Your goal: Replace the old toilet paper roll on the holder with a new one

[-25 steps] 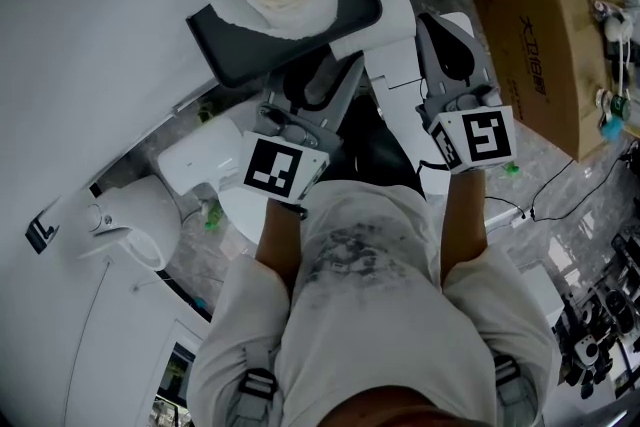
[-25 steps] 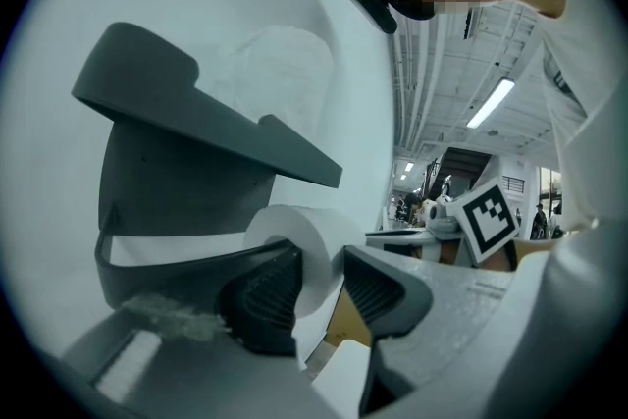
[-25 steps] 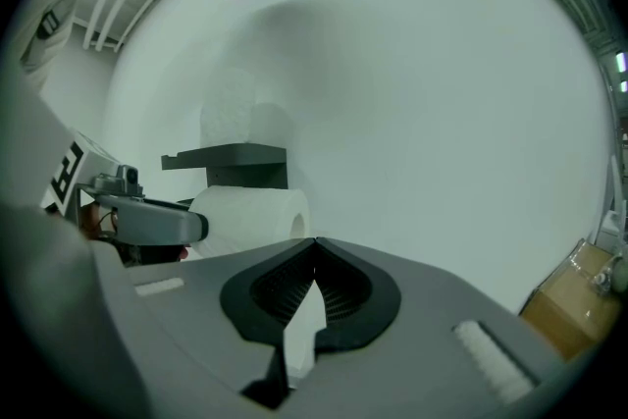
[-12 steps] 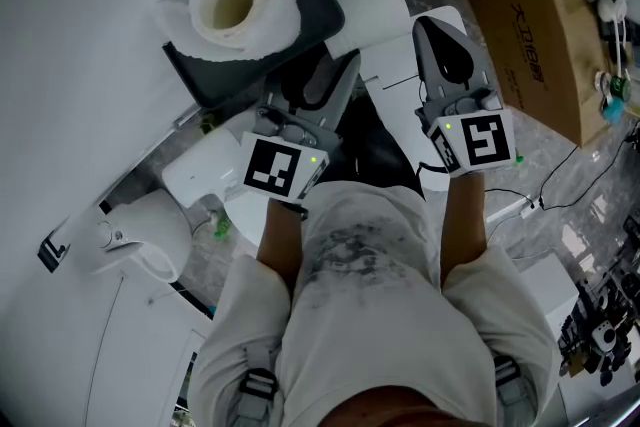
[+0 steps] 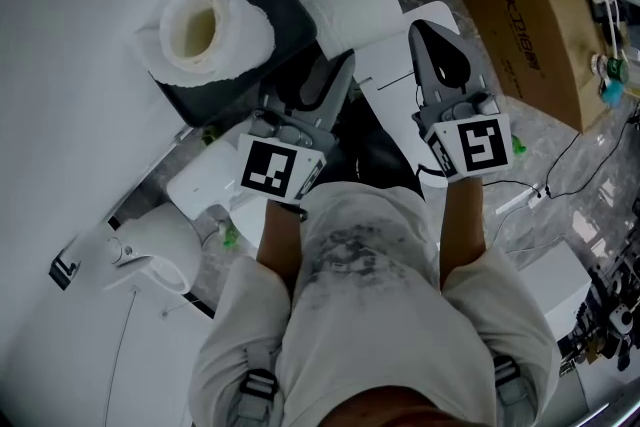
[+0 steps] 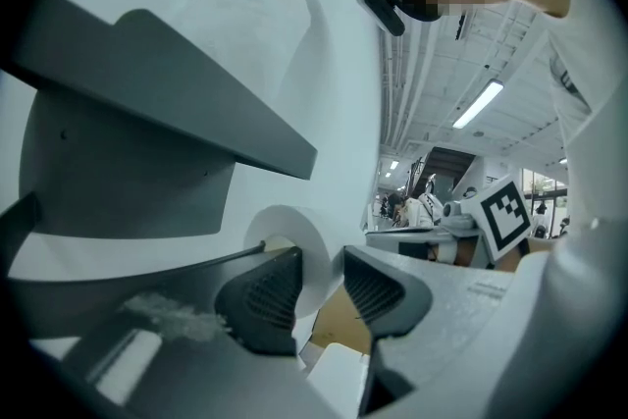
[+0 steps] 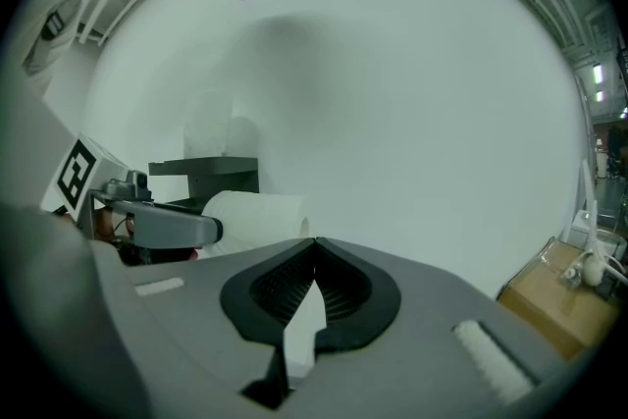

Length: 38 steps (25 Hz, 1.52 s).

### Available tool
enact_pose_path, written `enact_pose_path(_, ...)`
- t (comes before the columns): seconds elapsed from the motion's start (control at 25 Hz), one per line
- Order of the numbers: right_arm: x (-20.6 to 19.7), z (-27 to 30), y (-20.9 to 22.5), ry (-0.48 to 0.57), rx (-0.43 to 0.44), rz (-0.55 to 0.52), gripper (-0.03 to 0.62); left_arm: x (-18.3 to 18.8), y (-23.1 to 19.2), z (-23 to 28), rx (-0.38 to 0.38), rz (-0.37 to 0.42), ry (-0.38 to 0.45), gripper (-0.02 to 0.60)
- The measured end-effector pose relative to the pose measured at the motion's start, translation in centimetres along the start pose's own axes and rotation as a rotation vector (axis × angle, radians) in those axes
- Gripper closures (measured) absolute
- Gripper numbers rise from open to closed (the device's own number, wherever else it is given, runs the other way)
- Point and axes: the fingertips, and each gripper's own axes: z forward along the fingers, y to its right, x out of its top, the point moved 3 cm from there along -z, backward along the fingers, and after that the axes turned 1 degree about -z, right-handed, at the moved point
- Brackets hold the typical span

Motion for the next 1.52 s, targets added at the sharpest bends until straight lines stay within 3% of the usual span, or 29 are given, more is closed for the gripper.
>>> enact_pose_path(0.76, 2.8, -4.3, -1.0, 0.050, -0.047, -0.050, 0.591, 0.8, 2.5, -0.6, -0.067, 0.008, 0.002, 0.436)
enact_pose_path(1.52, 7.1, -6.7, -5.9, 0.129, 0.030, -0.131, 0.591, 1.4, 4.0, -6.4, -0.077, 0.030, 0.030, 0.436)
